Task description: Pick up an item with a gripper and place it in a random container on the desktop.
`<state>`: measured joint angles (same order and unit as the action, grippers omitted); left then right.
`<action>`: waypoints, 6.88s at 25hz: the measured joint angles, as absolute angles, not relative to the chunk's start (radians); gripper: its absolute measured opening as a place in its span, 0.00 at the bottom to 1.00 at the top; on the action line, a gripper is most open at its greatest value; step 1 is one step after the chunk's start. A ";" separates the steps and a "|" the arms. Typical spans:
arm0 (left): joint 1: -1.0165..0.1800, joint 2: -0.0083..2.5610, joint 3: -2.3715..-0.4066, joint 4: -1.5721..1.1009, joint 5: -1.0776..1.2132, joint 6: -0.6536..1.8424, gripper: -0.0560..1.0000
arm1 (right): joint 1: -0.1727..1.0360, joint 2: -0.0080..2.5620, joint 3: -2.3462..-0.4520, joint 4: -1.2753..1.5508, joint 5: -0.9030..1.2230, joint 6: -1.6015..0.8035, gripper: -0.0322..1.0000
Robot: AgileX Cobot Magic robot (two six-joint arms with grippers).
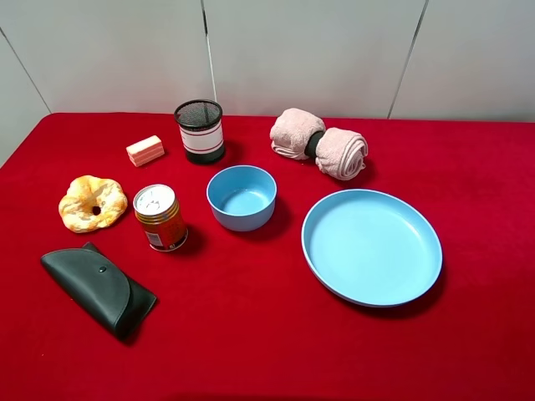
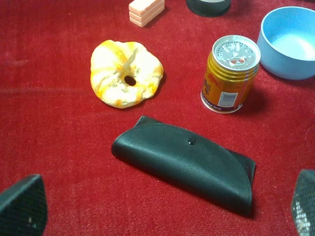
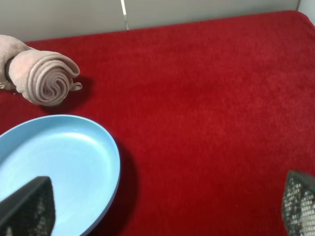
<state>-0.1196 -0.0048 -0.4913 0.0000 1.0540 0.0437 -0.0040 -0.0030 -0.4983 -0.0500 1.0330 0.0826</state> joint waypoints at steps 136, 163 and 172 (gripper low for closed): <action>-0.120 -0.005 -0.491 0.000 1.054 0.044 1.00 | 0.342 2.500 -2.068 0.225 0.930 -0.635 0.37; -0.120 -0.005 -0.491 0.000 1.054 0.044 1.00 | 0.342 2.422 -2.096 0.195 1.017 -0.633 0.37; -0.120 -0.005 -0.491 0.000 1.054 0.044 1.00 | 0.342 2.367 -2.096 0.185 1.080 -0.630 0.37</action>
